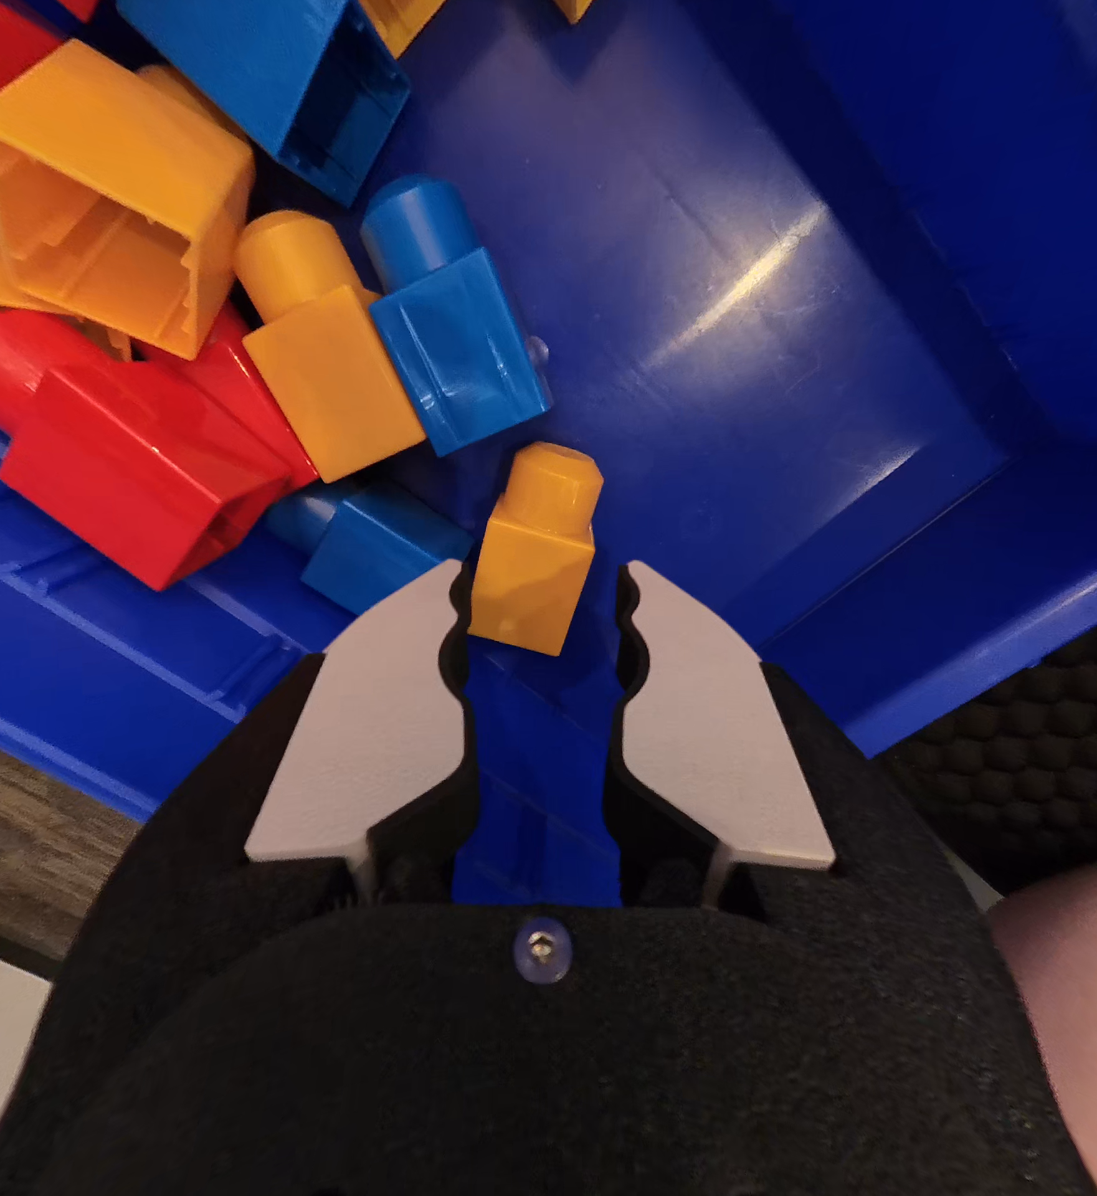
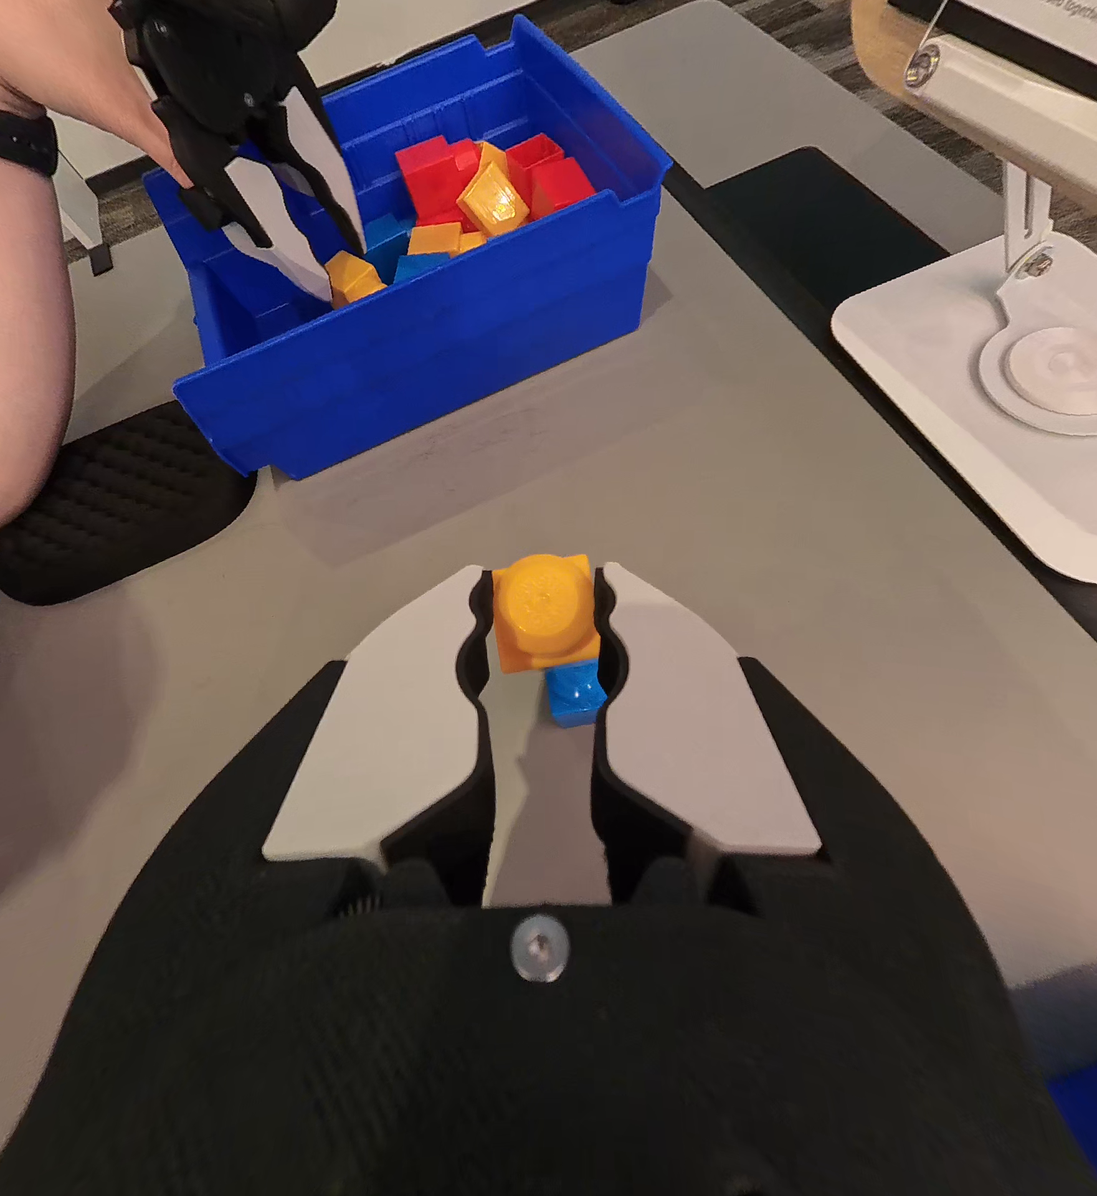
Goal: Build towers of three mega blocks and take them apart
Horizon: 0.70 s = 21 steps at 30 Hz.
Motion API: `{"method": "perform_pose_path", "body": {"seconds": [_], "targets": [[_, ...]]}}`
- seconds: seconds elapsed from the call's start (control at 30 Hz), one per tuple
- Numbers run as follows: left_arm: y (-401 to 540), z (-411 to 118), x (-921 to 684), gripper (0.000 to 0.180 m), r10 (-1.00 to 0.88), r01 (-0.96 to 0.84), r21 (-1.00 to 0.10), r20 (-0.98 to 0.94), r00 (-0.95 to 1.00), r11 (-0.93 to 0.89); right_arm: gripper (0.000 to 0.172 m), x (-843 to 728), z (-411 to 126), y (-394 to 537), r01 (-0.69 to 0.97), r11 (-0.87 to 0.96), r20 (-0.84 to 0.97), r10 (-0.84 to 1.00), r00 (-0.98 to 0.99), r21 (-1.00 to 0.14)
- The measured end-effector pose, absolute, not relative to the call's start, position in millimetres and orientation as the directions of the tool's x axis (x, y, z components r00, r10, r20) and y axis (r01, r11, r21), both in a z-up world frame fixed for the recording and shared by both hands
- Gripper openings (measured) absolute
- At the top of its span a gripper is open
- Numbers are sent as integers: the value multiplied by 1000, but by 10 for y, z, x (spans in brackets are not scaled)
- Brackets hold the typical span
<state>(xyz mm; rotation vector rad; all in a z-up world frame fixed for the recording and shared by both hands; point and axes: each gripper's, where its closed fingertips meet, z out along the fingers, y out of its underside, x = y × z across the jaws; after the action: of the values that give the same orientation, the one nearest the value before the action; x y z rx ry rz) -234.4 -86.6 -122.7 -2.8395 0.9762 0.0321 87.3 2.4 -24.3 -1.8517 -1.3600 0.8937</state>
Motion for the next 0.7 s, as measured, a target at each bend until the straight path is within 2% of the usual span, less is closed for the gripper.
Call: {"method": "perform_pose_path", "body": {"seconds": [0.3,0.5,0.7], "targets": [[-808,-1273,-2318,45,-640,-645,-129,-81,764,-753,30,845,-286,-38,534,-231,-146,969,198,-813],[-885,-1354,-2338,43,-628,-629,-80,-39,777,-773,30,842,-284,-59,535,-233,-155,970,187,-812],[-956,-1455,-2337,38,-636,-635,16,-32,771,-772,30,850,-281,-71,541,-233,-157,970,184,-808]]}}
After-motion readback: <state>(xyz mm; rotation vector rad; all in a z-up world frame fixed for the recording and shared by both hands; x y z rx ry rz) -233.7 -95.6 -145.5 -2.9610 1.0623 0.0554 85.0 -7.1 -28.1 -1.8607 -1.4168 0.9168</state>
